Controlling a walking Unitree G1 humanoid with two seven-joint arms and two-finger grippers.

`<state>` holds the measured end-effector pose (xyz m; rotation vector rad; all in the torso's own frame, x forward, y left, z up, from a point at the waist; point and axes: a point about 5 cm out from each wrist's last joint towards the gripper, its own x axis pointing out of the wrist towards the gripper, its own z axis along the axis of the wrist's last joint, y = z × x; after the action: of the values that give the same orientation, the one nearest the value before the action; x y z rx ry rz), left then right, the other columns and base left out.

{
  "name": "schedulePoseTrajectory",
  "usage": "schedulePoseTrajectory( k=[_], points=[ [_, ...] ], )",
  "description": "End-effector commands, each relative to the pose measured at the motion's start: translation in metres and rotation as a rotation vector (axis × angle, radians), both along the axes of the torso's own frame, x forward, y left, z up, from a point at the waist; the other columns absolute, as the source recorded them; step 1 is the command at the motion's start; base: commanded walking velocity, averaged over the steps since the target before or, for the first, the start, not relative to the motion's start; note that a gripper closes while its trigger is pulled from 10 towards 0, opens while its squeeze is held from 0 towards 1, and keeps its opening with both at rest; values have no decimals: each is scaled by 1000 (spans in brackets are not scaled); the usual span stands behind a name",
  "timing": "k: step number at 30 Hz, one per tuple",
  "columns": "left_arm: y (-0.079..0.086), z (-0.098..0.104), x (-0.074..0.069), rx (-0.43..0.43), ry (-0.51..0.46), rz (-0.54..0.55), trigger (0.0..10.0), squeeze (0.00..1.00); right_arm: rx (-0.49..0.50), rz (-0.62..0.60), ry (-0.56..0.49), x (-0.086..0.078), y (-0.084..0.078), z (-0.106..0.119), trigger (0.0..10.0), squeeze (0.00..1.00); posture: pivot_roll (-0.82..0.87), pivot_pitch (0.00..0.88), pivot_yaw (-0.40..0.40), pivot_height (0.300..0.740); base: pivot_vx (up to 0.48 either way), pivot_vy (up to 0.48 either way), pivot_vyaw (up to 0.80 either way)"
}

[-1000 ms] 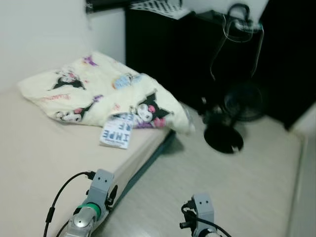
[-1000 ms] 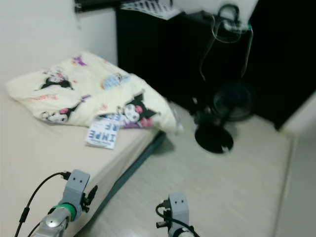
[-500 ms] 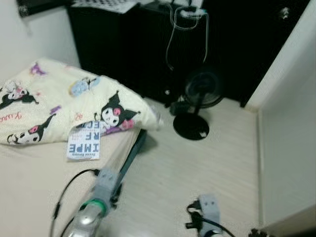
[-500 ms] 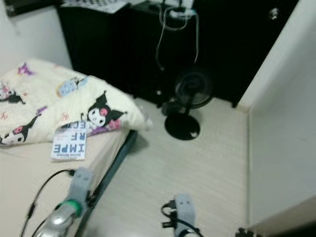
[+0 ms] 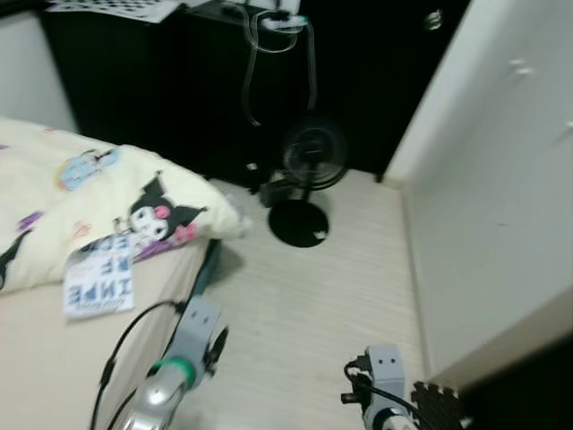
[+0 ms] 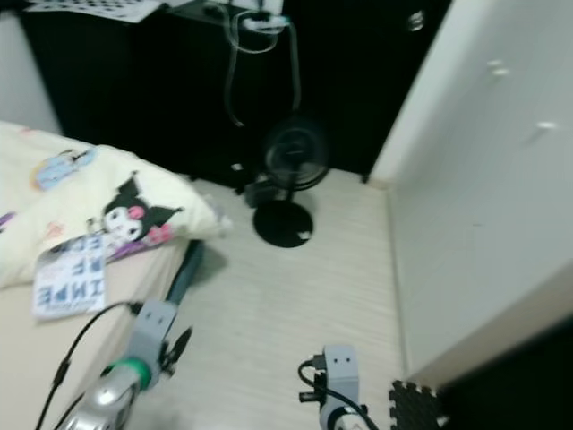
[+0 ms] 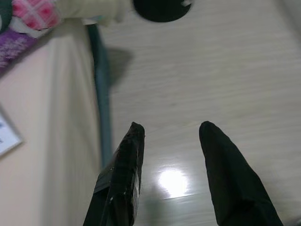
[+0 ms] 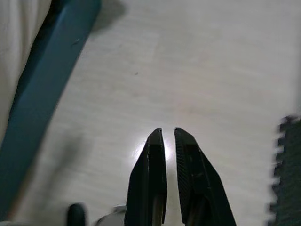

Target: Clean up the room

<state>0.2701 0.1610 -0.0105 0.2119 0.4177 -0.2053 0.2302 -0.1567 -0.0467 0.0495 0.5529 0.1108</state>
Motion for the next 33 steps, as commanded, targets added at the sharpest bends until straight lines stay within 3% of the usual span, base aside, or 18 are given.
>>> schedulePoseTrajectory(
  k=[1,20,23,33],
  points=[
    [-7,0,1,-6,6,-21,10000,0,-15,-20,34,-7,-8,-5,10000,0,-44,16,23,740,0,0,-775],
    [-8,2,4,-4,-6,-36,10000,0,-21,-23,37,-7,-9,-5,10000,0,-47,4,23,740,0,0,-775],
    [-9,3,4,-2,-16,-43,10000,0,-41,-20,18,-6,-10,-4,10000,0,-47,5,22,740,408,0,-740],
    [-11,3,5,-5,-24,-40,10000,0,-109,60,-96,8,-2,10,10000,0,-52,7,18,740,458,0,0]
  ],
)
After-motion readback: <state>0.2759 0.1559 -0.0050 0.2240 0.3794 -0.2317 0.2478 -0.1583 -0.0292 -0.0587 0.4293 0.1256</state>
